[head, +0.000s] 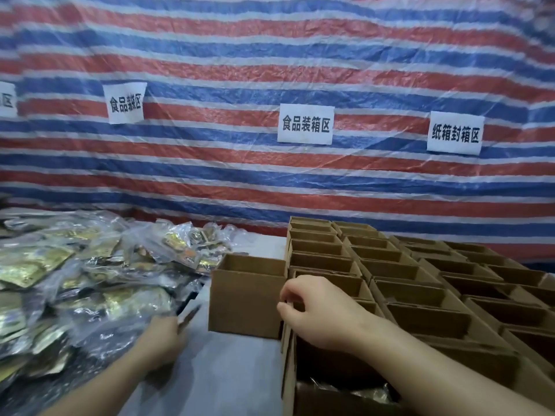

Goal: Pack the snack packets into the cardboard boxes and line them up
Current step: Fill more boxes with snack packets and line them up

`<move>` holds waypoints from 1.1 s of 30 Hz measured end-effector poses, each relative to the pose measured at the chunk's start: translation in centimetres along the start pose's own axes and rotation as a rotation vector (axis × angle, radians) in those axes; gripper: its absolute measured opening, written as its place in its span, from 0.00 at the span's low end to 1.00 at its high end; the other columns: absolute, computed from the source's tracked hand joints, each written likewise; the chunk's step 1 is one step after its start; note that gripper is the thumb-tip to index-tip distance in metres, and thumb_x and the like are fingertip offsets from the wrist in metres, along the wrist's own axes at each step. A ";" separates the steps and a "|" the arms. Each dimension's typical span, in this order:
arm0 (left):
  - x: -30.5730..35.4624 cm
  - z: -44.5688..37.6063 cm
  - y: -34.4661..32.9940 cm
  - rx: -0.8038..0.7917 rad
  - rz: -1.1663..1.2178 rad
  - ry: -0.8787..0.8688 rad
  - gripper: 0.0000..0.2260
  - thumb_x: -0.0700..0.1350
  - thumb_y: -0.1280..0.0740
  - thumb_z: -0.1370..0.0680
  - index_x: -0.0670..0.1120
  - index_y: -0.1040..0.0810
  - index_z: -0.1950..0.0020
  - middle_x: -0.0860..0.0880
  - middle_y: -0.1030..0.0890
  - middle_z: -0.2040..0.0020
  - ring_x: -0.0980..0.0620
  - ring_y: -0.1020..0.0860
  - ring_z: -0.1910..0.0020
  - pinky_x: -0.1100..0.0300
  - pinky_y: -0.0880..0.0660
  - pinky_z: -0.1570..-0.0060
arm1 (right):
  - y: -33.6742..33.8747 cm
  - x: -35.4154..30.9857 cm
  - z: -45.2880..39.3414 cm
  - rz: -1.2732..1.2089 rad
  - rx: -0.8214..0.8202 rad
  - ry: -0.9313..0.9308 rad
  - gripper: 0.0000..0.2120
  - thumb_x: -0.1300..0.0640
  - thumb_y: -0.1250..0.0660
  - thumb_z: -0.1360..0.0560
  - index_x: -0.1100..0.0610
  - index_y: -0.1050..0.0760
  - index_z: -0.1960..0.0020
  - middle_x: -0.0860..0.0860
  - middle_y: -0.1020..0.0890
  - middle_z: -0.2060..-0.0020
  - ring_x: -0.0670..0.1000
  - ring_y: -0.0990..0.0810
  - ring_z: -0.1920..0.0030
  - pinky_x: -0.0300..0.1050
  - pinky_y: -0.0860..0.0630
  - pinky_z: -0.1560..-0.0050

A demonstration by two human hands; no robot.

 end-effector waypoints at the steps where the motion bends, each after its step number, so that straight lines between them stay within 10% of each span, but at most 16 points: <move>1: 0.0 1.8 1.7 0.043 0.068 -0.002 0.10 0.46 0.38 0.22 0.45 0.25 0.44 0.44 0.23 0.44 0.47 0.24 0.52 0.58 0.29 0.58 | 0.6 -0.4 1.1 -0.024 0.014 -0.008 0.08 0.45 0.35 0.20 0.44 0.23 0.42 0.41 0.22 0.51 0.42 0.22 0.51 0.39 0.21 0.51; 6: 4.1 12.4 13.5 0.296 0.518 -0.161 0.04 0.44 0.37 0.22 0.50 0.25 0.56 0.47 0.19 0.66 0.47 0.22 0.67 0.56 0.26 0.67 | 3.0 -2.5 5.5 -0.328 0.028 -0.103 0.25 0.37 0.35 0.22 0.47 0.30 0.29 0.46 0.23 0.37 0.43 0.24 0.41 0.36 0.27 0.50; 13: 17.3 26.4 21.7 0.199 0.953 -0.554 0.03 0.46 0.34 0.21 0.54 0.24 0.52 0.53 0.18 0.65 0.57 0.19 0.68 0.67 0.26 0.72 | 4.3 -5.4 10.0 -1.122 -0.044 -0.235 0.61 0.20 0.32 0.44 0.46 0.46 0.19 0.52 0.42 0.19 0.59 0.41 0.22 0.64 0.40 0.27; 19: 23.3 30.2 18.5 0.015 1.186 -0.565 0.11 0.59 0.40 0.19 0.57 0.22 0.46 0.54 0.15 0.54 0.55 0.16 0.52 0.57 0.19 0.54 | 5.7 -4.5 13.3 -1.450 -0.095 -0.077 0.29 0.29 0.32 0.30 0.40 0.22 0.34 0.54 0.19 0.36 0.59 0.20 0.36 0.68 0.25 0.37; 26: 23.2 31.6 18.5 0.604 0.601 -0.600 0.32 0.70 0.62 0.23 0.54 0.28 0.39 0.53 0.30 0.36 0.52 0.35 0.34 0.51 0.38 0.34 | 5.8 -2.5 16.3 -1.461 -0.133 -0.047 0.18 0.45 0.31 0.22 0.47 0.21 0.34 0.58 0.18 0.37 0.60 0.19 0.38 0.59 0.19 0.43; 33: 22.5 28.9 14.2 0.214 0.850 -0.596 0.38 0.73 0.52 0.27 0.52 0.42 0.22 0.50 0.36 0.25 0.51 0.36 0.27 0.47 0.39 0.27 | 3.9 -1.2 16.8 -1.412 -0.089 -0.114 0.18 0.58 0.31 0.23 0.52 0.24 0.33 0.59 0.17 0.42 0.61 0.16 0.42 0.58 0.18 0.47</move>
Point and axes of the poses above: each hand's wrist, its own z-axis away from the middle knuckle, its own y-axis out of the back of the hand, x = y × z, the point moved 8 cm from there along -z, towards the middle knuckle
